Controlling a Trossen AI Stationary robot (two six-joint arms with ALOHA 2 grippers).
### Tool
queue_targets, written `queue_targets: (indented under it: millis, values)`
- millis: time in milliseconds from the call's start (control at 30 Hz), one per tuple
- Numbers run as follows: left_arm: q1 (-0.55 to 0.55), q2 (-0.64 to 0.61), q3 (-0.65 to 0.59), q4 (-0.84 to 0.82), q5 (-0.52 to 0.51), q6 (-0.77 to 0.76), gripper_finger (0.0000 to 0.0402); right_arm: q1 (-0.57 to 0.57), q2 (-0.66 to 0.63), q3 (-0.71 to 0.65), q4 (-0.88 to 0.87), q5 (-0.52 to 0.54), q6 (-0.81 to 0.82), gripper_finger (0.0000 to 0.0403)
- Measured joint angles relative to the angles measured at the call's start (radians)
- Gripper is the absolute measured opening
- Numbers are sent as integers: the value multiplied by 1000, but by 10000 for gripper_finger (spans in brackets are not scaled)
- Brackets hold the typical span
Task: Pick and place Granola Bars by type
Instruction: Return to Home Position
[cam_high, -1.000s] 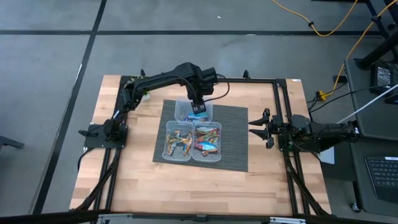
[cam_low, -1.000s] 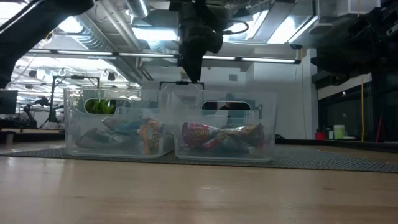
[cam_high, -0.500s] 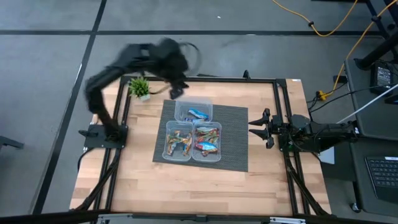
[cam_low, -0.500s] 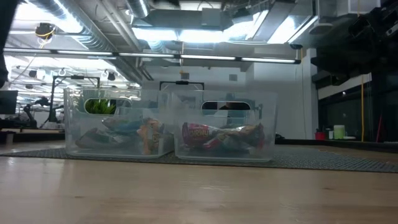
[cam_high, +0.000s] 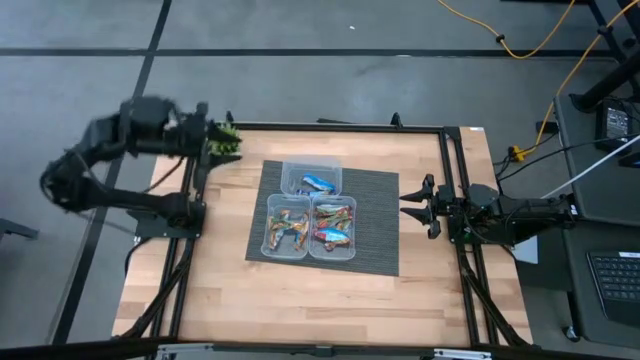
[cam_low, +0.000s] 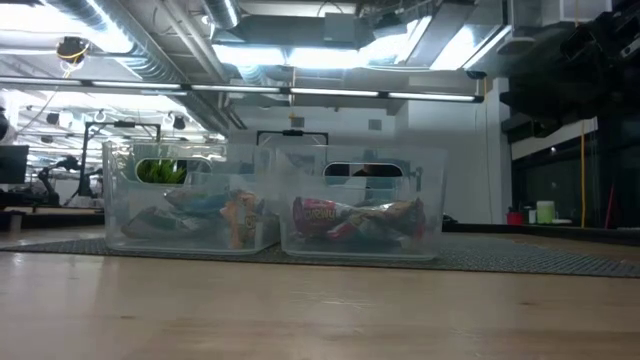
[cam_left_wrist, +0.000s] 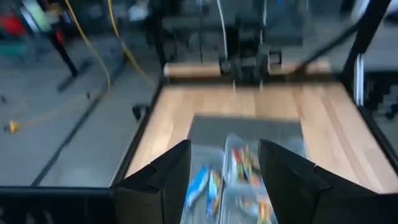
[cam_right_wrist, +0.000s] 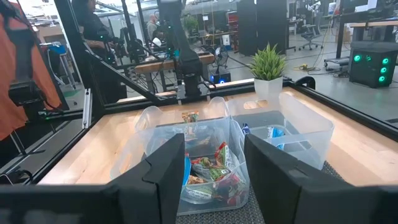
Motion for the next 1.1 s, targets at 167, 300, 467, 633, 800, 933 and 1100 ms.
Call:
queue_targets:
  millis: [167, 300, 467, 633, 800, 933, 1100]
  values:
    - [0, -344, -547, 494, 9, -56, 180, 0, 0, 0, 0, 0, 0, 169]
    - [0, -556, -900, 786, 9, -135, 180, 0, 0, 0, 0, 0, 0, 169]
    - [0, -704, -1227, 930, -32, -207, 180, 0, 0, 0, 0, 0, 0, 169]
    - [0, -739, -1464, 1164, -47, -291, 179, 0, 0, 0, 0, 0, 0, 169]
    - [0, -733, -1509, 1239, -79, -306, 182, 0, 0, 0, 0, 0, 0, 169]
    - [0, -726, -1509, 1220, -109, -400, 181, 0, 0, 0, 0, 0, 0, 169]
    - [0, -726, -1509, 1222, -108, -428, 181, 0, 0, 0, 0, 0, 0, 169]
